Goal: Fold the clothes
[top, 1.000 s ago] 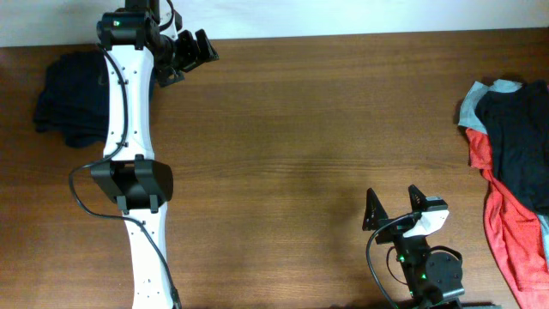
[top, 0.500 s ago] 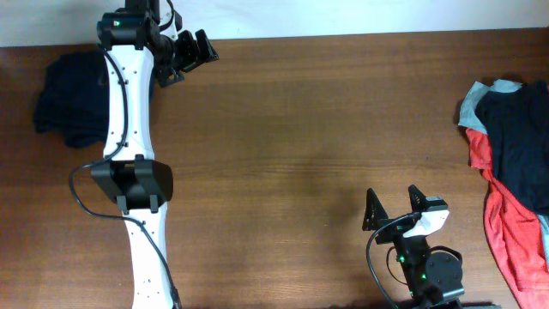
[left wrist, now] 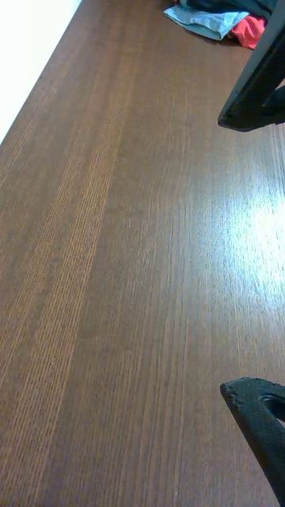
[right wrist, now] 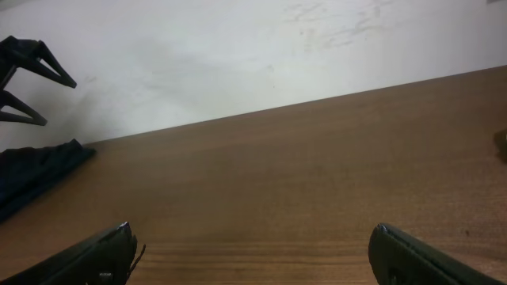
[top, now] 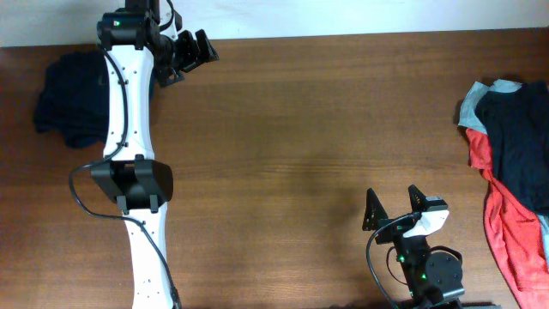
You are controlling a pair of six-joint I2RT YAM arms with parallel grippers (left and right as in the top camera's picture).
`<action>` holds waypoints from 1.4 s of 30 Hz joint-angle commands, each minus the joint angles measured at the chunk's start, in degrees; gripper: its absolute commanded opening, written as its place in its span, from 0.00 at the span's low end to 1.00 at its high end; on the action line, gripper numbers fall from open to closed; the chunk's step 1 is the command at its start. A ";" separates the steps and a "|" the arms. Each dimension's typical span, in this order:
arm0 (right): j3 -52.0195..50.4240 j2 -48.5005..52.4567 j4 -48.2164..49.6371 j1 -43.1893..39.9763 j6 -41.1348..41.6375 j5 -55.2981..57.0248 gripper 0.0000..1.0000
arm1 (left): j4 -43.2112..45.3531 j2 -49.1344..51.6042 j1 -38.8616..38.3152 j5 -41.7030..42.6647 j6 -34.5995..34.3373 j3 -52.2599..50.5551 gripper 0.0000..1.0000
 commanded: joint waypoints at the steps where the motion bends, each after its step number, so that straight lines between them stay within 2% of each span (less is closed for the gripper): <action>1: -0.26 -0.39 -0.55 -0.37 0.48 0.46 0.99 | -0.02 0.31 -0.24 -0.24 0.68 0.74 0.99; 17: -0.26 -0.39 -0.52 -0.37 0.48 0.46 0.99 | -0.85 -0.68 -1.05 -0.63 0.68 0.76 0.99; 26: -0.26 -0.39 -0.55 -0.37 0.48 0.46 0.99 | -4.68 -17.84 -1.05 -1.55 0.70 0.74 0.99; 32: -0.26 -0.39 -0.55 -0.37 0.48 0.46 0.99 | -12.00 -29.00 -1.05 -4.52 0.68 -1.46 0.99; 35: -0.26 -0.39 -0.55 -0.37 0.48 0.46 0.99 | -13.40 -35.58 -1.05 -5.77 0.68 -7.52 0.99; 38: -0.26 -0.39 -0.52 -0.37 0.48 0.46 0.99 | -11.63 -43.21 -1.05 -5.77 0.66 -17.73 0.99; 42: -0.26 -0.39 -0.55 -0.37 0.48 0.46 0.99 | -0.63 -53.88 -1.05 -6.08 0.68 -36.41 0.99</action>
